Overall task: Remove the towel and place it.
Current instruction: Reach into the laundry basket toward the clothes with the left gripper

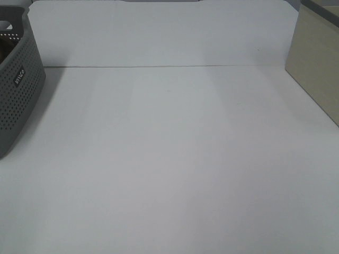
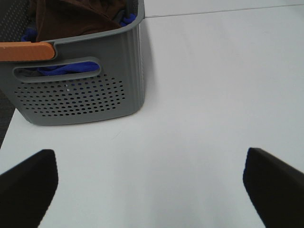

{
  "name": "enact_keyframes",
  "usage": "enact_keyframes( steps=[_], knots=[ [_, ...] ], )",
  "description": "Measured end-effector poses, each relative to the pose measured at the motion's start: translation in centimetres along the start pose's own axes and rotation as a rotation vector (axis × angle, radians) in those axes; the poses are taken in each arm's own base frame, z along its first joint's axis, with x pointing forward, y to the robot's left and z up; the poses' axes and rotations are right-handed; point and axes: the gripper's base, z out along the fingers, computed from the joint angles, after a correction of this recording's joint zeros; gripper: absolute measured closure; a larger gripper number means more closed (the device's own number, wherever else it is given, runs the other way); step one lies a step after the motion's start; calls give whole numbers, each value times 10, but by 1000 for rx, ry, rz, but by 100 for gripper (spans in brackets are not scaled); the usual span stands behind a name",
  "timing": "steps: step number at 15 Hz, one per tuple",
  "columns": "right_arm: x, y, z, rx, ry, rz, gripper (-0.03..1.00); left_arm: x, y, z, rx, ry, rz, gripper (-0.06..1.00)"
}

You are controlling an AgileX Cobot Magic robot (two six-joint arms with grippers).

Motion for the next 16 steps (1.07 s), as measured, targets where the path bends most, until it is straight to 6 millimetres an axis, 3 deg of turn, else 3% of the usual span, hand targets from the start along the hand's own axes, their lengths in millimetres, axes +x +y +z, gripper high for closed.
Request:
enact_keyframes(
  steps=[16],
  knots=[
    [0, 0, 0, 0, 0, 0, 22, 0, -1, 0, 8, 0, 0, -5]
  ],
)
